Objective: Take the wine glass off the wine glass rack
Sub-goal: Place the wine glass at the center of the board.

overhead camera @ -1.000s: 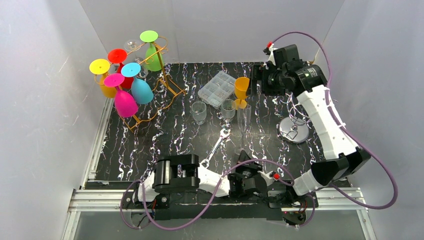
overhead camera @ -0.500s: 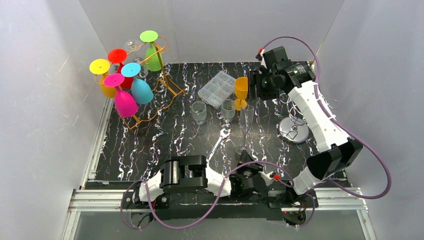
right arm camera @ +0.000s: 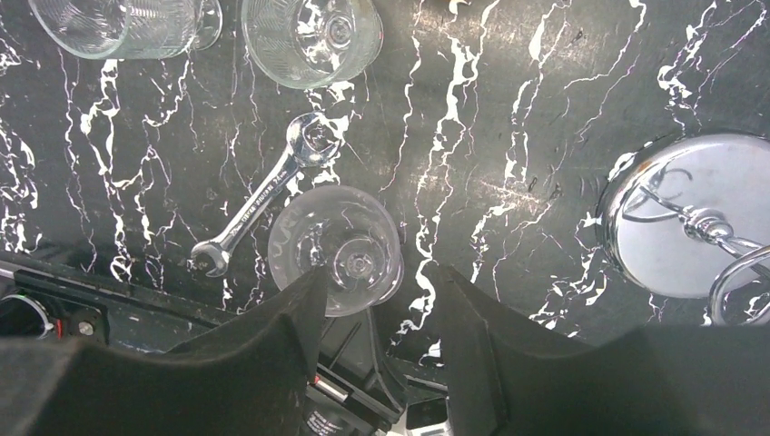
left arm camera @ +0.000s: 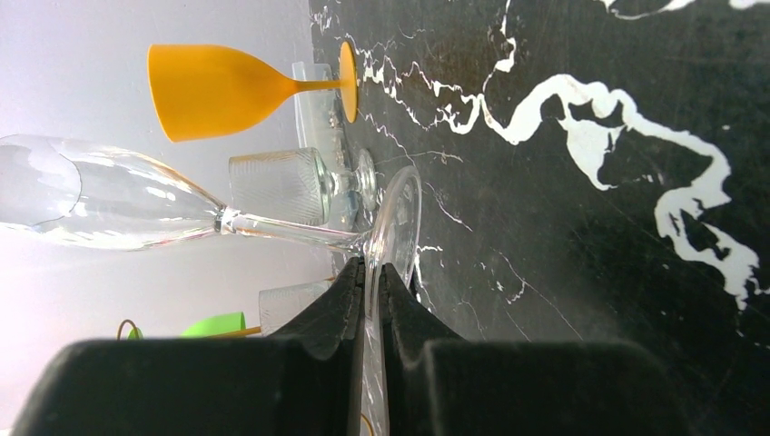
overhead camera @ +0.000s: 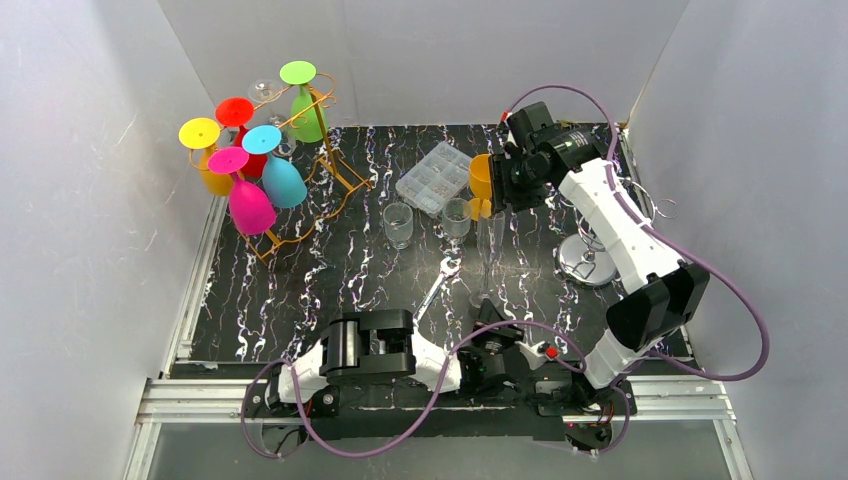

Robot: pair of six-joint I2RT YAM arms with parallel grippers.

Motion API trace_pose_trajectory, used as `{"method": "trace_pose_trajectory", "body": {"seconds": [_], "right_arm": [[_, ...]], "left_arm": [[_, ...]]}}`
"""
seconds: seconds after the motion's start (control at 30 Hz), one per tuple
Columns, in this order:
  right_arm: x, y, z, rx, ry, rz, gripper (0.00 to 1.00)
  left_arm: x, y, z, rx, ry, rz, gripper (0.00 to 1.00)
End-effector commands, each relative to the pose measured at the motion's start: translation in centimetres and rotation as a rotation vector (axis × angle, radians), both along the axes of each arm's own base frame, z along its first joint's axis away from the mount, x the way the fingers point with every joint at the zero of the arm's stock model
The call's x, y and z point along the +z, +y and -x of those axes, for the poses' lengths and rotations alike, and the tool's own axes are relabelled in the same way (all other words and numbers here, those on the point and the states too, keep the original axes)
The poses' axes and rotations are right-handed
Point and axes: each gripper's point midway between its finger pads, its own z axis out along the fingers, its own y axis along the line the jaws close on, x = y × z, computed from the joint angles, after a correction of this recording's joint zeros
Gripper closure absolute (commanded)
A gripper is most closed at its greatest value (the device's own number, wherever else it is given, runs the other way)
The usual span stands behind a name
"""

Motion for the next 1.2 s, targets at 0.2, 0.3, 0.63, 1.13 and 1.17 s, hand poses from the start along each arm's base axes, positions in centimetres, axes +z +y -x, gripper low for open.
{"method": "trace_pose_trajectory", "body": {"seconds": [0.2,0.3,0.63,1.13,1.17], "right_arm": [[-1.5,0.0,0.6,0.030,0.037,0.019,0.49],[-1.8,0.0,0.6,0.036,0.049,0.024,0.52],[-2.3,0.7,1.4,0.087,0.102,0.003,0.61],[-3.8,0.9,2.1,0.082,0.185,0.019,0.67],[-3.9,0.8,2.2,0.080,0.191,0.022,0.69]], "left_arm": [[0.2,0.8,-0.7,0.053,-0.013,0.046,1.00],[0.0,0.9,-0.8,0.055,-0.013,0.046,1.00],[-0.4,1.0,-1.8,0.080,-0.023,0.029,1.00],[-0.3,0.6,-3.2,0.106,-0.081,0.009,1.00],[-0.4,0.7,-3.3,0.112,-0.082,0.005,1.00]]}}
